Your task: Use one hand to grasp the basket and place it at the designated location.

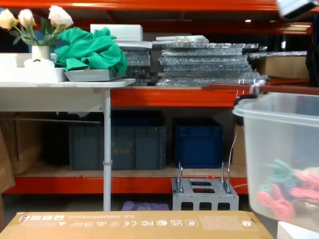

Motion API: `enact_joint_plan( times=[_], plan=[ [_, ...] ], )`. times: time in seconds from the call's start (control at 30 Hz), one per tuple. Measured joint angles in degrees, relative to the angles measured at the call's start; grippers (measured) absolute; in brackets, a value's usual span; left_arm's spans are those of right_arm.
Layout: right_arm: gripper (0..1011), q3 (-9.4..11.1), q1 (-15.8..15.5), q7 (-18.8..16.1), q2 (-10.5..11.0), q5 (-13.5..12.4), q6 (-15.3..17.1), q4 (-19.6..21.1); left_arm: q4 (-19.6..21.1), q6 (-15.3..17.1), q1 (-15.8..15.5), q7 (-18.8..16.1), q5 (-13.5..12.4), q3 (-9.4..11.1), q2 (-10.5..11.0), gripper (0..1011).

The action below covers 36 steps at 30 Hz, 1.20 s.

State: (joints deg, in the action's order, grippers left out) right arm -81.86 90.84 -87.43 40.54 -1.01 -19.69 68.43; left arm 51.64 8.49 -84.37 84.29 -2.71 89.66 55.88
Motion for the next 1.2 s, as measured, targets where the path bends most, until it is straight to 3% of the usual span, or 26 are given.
enact_joint_plan(
  times=[0.33,0.37,0.53,0.8,1.2],
  plan=[
    [230,1.5,-1.5,1.06,5.5,0.38,3.81,2.56,0.01,0.0,0.0,0.0,0.01,0.0,-0.01,0],
    [230,1.77,-1.83,1.35,7.04,0.43,4.81,3.32,0.0,0.0,0.0,0.0,0.0,0.0,0.0,0],
    [230,2.56,-2.8,1.93,10.84,0.72,7.25,4.9,0.04,0.0,-0.01,0.0,0.01,0.0,-0.01,0],
    [230,3.47,-4.85,3.0,15.63,0.59,9.91,5.72,0.03,0.0,0.0,0.0,0.0,0.0,0.0,0],
    [230,4.36,-8.61,6.4,20.37,1.13,15.97,6.24,0.03,0.0,0.0,0.0,0.01,0.0,0.0,0]
  ],
)
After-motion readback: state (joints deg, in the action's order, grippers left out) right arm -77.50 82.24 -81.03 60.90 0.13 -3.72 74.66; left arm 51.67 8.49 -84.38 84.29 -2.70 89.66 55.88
